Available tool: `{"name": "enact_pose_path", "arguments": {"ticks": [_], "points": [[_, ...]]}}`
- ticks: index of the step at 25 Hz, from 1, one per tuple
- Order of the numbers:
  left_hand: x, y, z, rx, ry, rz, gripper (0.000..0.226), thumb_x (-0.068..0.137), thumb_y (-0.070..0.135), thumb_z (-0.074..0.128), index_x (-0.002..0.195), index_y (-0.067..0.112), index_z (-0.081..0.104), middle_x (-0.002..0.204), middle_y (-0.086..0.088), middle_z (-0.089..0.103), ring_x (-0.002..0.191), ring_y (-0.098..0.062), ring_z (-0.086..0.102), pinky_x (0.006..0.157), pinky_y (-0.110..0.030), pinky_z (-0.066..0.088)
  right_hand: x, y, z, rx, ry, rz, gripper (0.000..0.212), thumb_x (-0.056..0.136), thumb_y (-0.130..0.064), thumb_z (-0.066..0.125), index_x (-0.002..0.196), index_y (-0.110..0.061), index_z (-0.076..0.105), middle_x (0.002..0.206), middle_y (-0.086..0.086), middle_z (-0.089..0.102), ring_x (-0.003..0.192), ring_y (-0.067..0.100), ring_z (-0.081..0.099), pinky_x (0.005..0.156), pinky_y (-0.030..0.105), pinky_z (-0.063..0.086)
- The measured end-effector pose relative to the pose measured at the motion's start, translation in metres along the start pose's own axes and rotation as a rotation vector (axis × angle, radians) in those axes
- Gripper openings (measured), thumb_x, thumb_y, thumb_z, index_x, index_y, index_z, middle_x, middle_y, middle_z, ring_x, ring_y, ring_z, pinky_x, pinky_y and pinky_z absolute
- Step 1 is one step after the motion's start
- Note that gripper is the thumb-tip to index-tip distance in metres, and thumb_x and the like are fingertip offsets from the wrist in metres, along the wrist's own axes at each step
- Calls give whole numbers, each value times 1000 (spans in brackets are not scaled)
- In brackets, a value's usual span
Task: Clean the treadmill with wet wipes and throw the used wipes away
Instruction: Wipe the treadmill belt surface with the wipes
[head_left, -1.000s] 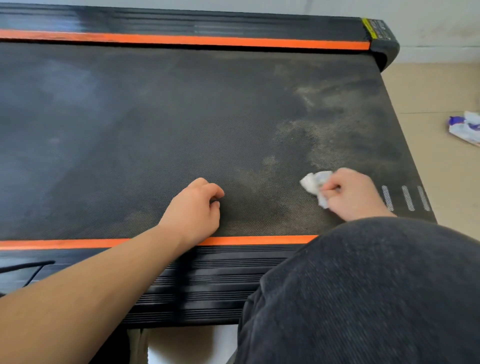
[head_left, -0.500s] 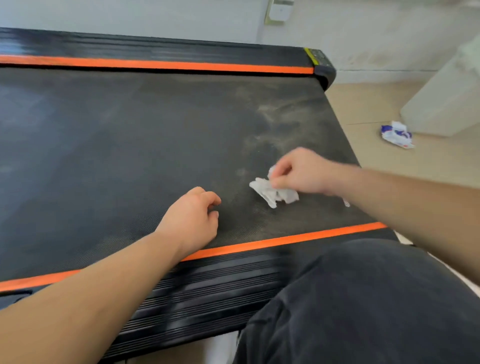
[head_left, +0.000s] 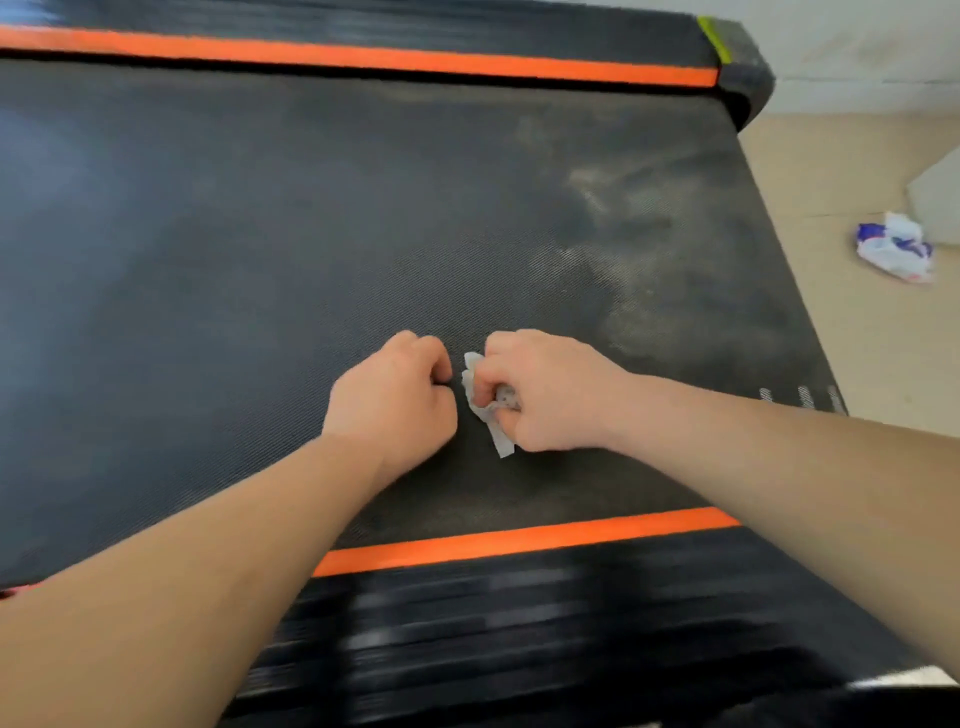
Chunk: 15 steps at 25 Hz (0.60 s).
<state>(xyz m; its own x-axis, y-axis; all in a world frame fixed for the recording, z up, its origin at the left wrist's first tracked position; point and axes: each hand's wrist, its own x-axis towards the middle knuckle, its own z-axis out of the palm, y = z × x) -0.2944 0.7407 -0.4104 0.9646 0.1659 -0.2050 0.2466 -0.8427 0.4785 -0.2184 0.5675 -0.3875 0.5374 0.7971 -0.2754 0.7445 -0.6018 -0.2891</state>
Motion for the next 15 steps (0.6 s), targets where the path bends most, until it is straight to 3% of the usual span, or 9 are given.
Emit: {"name": "enact_pose_path", "arguments": {"ticks": [4,8,15], "points": [[34,35,8,50,67,135,40,80,43,26,89,26,61,93,8,54,77,-19,56,66,-35,48,-4,26,-2,135,60,-43,13,81,-26,66,86,-27,54,91,-9,52,88,18,52,70,43,51],[50,46,17,-52,161,3,17,86,19,50,94,26,63,96,9,55,82,-21,58,72,-37,51,-19,62,-10,210,72,60,26,77,-31,73,83,-34,48,84,-15,53,85,9,47,72,38,49],[6,79,14,82,72,-72,31,90,14,46,114,25,61,116,5,53,96,-26,60,80,-38,52,-33,86,-13,252,33,172,16,80,-28,80,82,-28,64,86,-11,49,83,12,54,75,27,38]]}}
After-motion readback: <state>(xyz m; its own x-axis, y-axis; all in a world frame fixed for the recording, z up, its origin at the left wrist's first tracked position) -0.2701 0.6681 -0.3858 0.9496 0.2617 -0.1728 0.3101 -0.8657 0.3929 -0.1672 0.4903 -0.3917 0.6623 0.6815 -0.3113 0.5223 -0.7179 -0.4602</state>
